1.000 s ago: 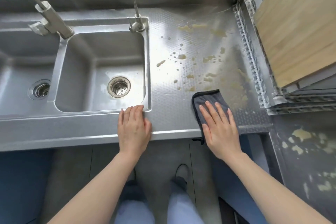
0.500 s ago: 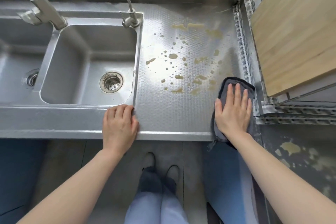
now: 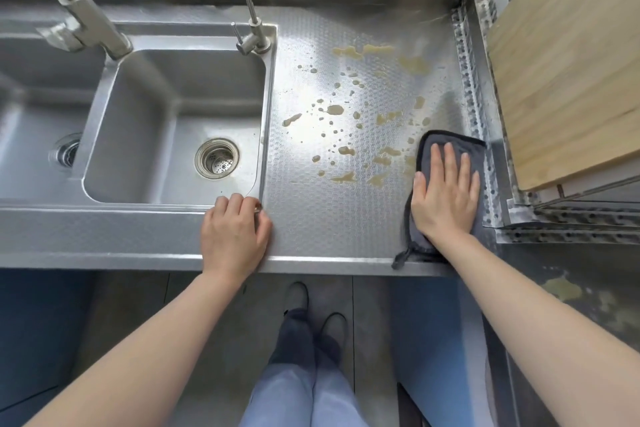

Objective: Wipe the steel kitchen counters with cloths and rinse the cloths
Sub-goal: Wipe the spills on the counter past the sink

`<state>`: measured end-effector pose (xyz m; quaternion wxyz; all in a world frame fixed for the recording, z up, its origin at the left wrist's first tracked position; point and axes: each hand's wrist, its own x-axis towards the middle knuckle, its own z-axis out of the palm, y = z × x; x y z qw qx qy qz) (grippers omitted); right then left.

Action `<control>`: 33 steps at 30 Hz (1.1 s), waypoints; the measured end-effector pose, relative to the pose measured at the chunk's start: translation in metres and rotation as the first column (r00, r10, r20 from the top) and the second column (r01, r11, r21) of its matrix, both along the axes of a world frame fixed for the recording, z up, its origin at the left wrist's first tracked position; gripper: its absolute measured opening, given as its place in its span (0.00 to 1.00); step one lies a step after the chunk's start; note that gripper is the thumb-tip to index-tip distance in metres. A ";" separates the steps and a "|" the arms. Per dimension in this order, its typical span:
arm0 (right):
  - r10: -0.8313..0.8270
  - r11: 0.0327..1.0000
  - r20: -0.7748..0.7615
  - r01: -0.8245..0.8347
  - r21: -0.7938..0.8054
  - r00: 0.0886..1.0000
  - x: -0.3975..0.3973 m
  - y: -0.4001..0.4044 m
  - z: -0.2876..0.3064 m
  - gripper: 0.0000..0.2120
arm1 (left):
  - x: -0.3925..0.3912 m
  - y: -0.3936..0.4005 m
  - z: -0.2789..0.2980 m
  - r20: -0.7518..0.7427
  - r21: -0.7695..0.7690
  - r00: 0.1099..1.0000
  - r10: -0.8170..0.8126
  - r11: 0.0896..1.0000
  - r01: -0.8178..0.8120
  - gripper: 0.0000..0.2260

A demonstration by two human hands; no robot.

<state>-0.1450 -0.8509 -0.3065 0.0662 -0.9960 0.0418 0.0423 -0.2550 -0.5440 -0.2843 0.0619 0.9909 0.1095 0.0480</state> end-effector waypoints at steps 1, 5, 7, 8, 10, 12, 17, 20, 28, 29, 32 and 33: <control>-0.018 1.000 -0.007 0.018 0.013 1.000 0.016 0.000 0.001 0.29 | -0.001 -0.001 -0.002 0.002 -0.002 1.000 0.008 1.000 -0.008 0.10; -0.122 0.992 -0.031 0.123 0.040 0.992 0.057 0.010 0.005 0.29 | 0.001 -0.003 -0.001 0.001 -0.033 1.000 0.028 0.999 -0.028 0.12; -0.101 0.993 -0.053 0.103 0.052 0.994 0.041 0.026 0.009 0.29 | 0.001 -0.003 -0.001 -0.026 -0.033 0.999 0.026 0.999 -0.027 0.13; -0.051 0.998 -0.048 0.053 0.044 0.998 0.023 0.035 0.007 0.29 | -0.001 -0.004 -0.001 -0.043 -0.032 0.999 0.033 0.999 -0.035 0.13; 0.081 0.997 -0.019 -0.081 0.014 0.996 -0.018 0.050 0.006 0.30 | -0.002 -0.006 -0.002 -0.051 -0.043 0.997 0.049 0.998 -0.052 0.14; 0.209 0.978 -0.031 -0.208 0.010 0.978 -0.040 0.050 0.007 0.30 | -0.002 -0.007 -0.001 -0.041 -0.059 0.998 0.056 0.996 -0.059 0.14; 0.229 0.973 -0.011 -0.229 0.029 0.973 0.022 0.015 0.007 0.28 | 0.000 -0.003 -0.003 0.000 -0.076 0.998 0.056 0.996 -0.056 0.14; -0.069 0.997 -0.027 0.070 0.030 0.997 0.058 0.028 0.004 0.29 | 0.002 -0.005 -0.005 0.021 -0.095 0.996 0.089 0.992 -0.087 0.13; 0.066 0.997 0.004 -0.067 0.030 0.998 -0.057 0.088 0.004 0.32 | 0.003 -0.007 -0.006 0.086 -0.149 0.989 0.117 0.983 -0.103 0.14; 0.147 0.989 -0.010 -0.147 0.008 0.989 -0.066 0.086 0.003 0.32 | 0.004 -0.006 -0.006 0.080 -0.151 0.990 0.113 0.983 -0.100 0.15; 0.236 0.972 -0.043 -0.236 -0.005 0.971 -0.036 0.073 0.005 0.32 | 0.006 -0.004 -0.004 0.064 -0.155 0.992 0.110 0.983 -0.099 0.15; 0.205 0.979 -0.040 -0.206 -0.005 0.978 -0.016 0.073 0.004 0.32 | 0.006 -0.004 -0.004 0.063 -0.158 0.992 0.111 0.982 -0.100 0.15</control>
